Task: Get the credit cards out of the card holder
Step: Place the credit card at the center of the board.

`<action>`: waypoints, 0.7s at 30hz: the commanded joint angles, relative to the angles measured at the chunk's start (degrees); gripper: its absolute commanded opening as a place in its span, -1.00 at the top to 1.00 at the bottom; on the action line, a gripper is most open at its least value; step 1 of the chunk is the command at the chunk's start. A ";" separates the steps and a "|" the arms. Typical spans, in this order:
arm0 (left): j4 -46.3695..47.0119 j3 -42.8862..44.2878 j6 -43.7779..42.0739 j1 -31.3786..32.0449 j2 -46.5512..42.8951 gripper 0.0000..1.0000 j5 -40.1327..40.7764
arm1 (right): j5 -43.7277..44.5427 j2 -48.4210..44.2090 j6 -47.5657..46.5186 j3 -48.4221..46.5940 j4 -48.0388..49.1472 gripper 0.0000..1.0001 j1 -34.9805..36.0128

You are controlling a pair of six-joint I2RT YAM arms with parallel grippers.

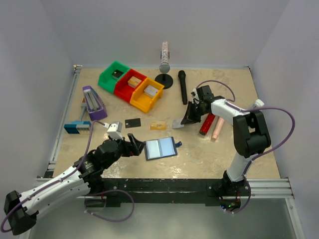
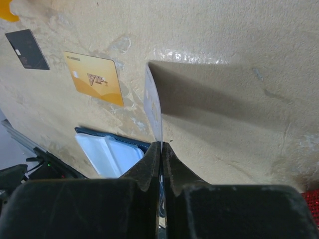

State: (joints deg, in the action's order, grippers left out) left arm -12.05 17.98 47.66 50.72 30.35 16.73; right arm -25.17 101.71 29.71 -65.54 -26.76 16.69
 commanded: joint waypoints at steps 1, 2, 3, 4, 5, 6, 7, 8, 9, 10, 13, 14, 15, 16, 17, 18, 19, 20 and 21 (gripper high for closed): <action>1.16 2.68 -1.43 -0.18 0.24 -0.86 0.23 | -0.58 0.24 -1.41 -1.00 -1.45 0.83 -0.60; 1.24 2.76 -1.52 -0.18 0.32 -0.86 0.23 | -0.50 0.24 -1.41 -0.91 -1.45 0.73 -0.78; 1.16 2.85 -1.69 -0.18 0.41 -0.86 0.23 | -0.15 0.15 -1.41 -0.82 -1.54 0.59 -0.78; 1.16 3.03 -1.78 -0.18 0.41 -0.86 0.23 | 0.12 0.07 -1.33 -0.82 -1.62 0.48 -0.87; 1.07 3.12 -1.87 -0.18 0.59 -0.86 0.23 | 0.29 -0.19 -1.41 -0.73 -1.62 0.39 -0.78; 1.07 3.12 -1.78 -0.18 0.68 -0.86 0.23 | 0.56 -0.37 -1.41 -0.73 -1.62 0.33 -0.87; 1.07 3.20 -1.87 -0.18 0.68 -0.86 0.23 | 0.56 -0.55 -1.41 -0.64 -1.71 0.29 -0.87; 1.07 3.20 -1.87 -0.18 0.76 -0.86 0.23 | 0.65 -0.72 -1.41 -0.73 -1.71 0.27 -0.87; 1.07 3.12 -1.87 -0.18 0.85 -0.86 0.23 | 0.73 -0.81 -1.50 -0.91 -1.80 0.25 -0.87; 1.07 3.20 -1.69 -0.18 0.94 -0.86 0.23 | 0.91 -0.99 -1.50 -0.99 -1.97 0.24 -0.95; 0.98 3.20 -1.69 -0.18 1.03 -0.86 0.23 | 1.26 -1.43 -1.50 -1.26 -2.41 0.20 -1.04; 0.89 3.29 -1.78 -0.18 1.03 -0.86 0.23 | 1.61 -1.78 -1.41 -1.26 -2.50 0.19 -1.04; 0.89 3.29 -1.87 -0.18 1.03 -0.86 0.23 | 2.14 -2.21 -1.33 -1.08 -2.59 0.18 -1.13; 0.72 3.38 -1.78 -0.18 0.94 -0.86 0.32 | 2.84 -2.83 -1.06 -0.74 -2.59 0.17 -1.22; 0.54 3.47 -1.87 -0.18 0.85 -0.86 0.41 | 3.28 -3.97 -0.80 -0.30 -2.33 0.16 -1.31; 0.11 3.64 -1.87 -0.18 0.94 -0.87 0.58 | 4.07 -5.98 -0.71 0.40 -2.15 0.16 -1.31; -0.07 3.64 -1.69 -0.18 0.85 -0.88 0.84 | 4.94 -7.91 -0.71 1.28 -1.72 0.15 -1.31; -0.68 3.73 -1.52 -0.18 0.85 -0.89 1.28 | 6.08 -10.80 -0.45 2.51 -0.93 0.14 -1.31; -1.39 4.08 -1.17 -0.18 0.94 -0.90 1.90 | 7.58 -13.70 -0.27 4.17 0.04 0.13 -1.31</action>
State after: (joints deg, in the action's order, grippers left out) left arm -12.34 18.87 46.89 50.72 31.38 16.82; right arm -22.63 99.11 29.10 -64.38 -28.69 15.77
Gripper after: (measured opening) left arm 0.941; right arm 0.424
